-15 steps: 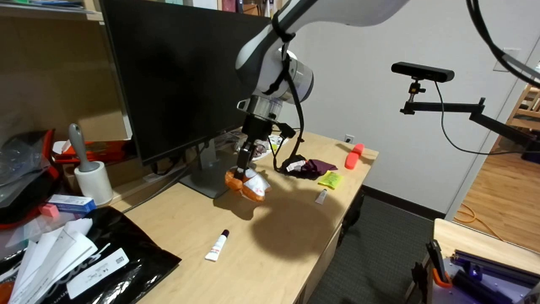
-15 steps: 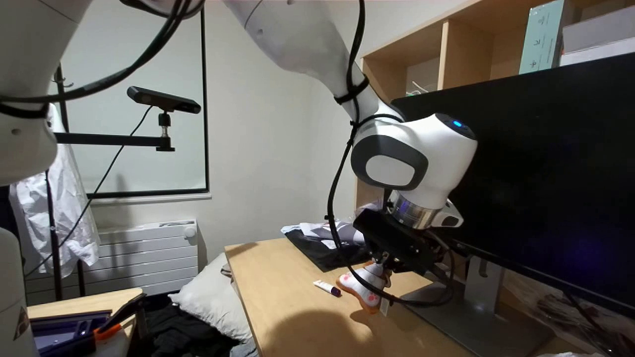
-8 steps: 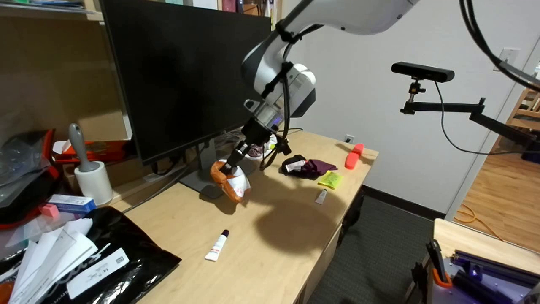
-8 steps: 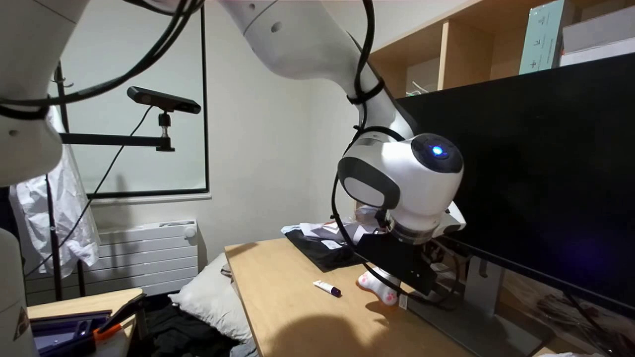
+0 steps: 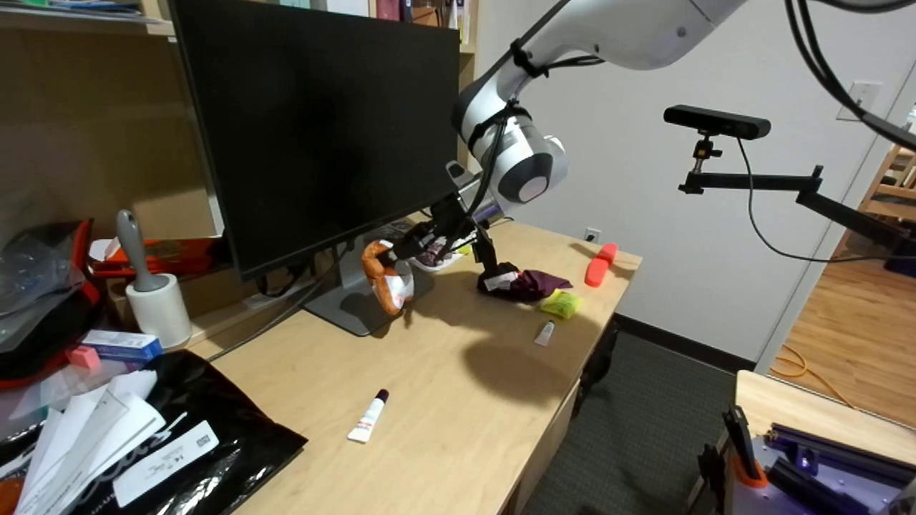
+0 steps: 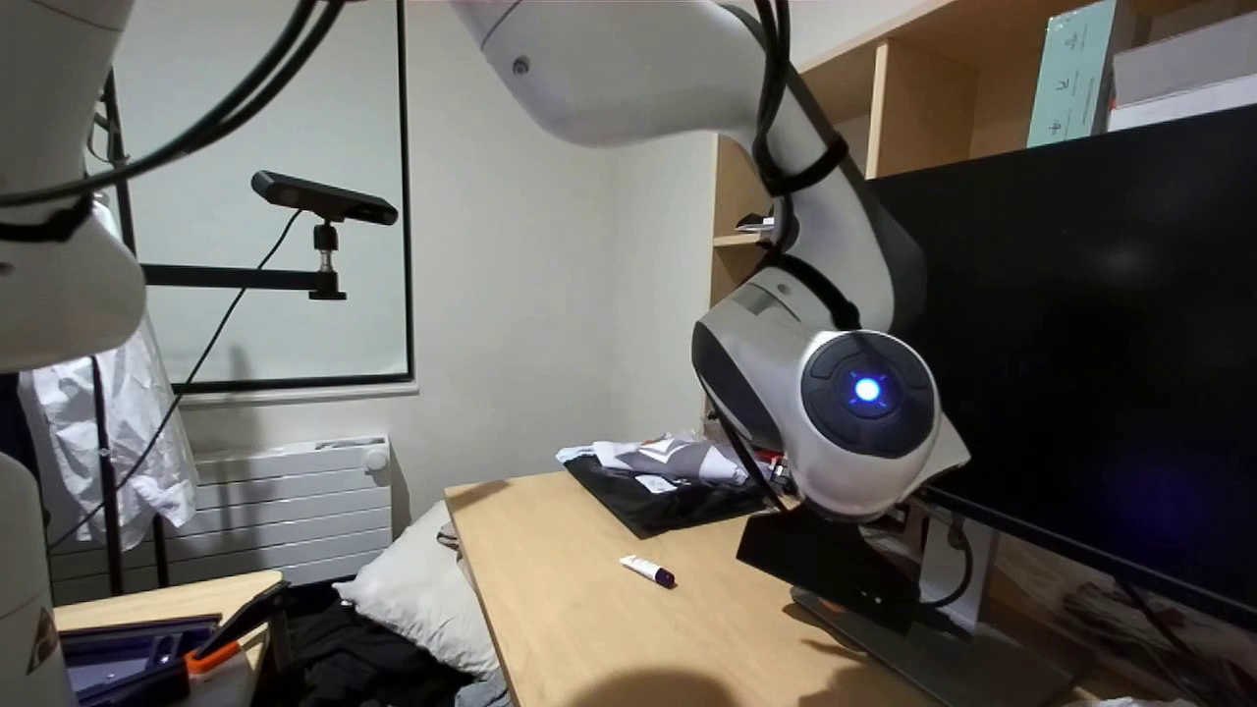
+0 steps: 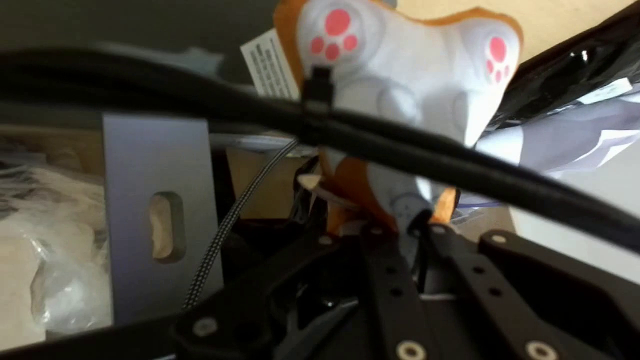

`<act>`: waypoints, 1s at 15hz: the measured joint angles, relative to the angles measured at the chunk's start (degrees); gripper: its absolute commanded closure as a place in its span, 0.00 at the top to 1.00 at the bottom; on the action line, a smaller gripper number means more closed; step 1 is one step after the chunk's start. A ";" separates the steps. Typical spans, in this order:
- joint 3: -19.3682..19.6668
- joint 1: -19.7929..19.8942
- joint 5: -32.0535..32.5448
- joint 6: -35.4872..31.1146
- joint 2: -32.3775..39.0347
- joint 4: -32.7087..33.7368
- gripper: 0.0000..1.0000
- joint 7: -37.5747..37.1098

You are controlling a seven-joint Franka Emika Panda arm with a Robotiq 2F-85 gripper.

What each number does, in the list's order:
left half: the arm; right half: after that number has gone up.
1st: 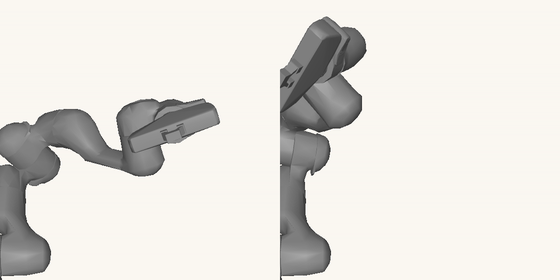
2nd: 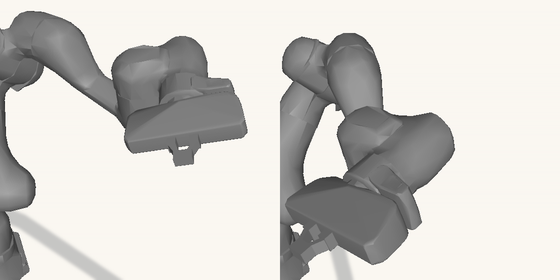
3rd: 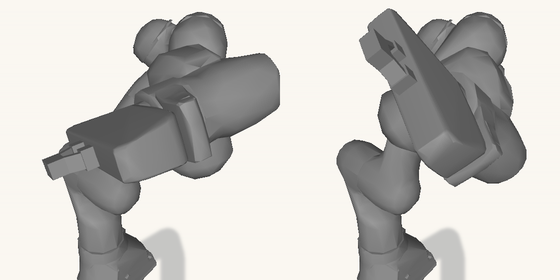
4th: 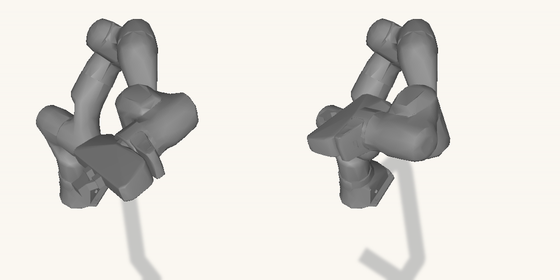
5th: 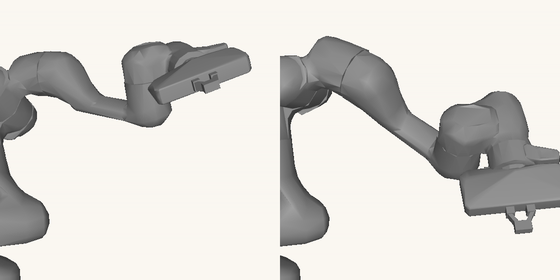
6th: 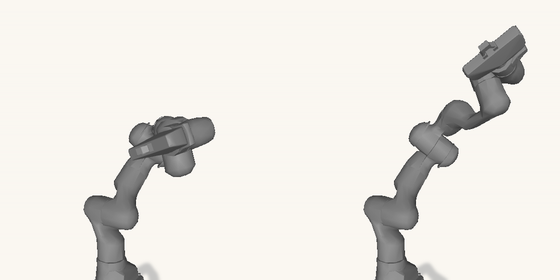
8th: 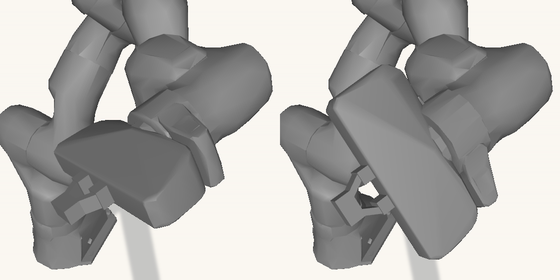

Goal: Move the yellow object to the right

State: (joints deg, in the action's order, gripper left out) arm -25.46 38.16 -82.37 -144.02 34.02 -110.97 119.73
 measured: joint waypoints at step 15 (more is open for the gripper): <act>27.73 -23.35 -28.67 14.96 2.89 5.71 0.09 30.57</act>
State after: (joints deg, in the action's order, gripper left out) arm 2.27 14.80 -111.04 -129.05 36.92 -105.26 150.30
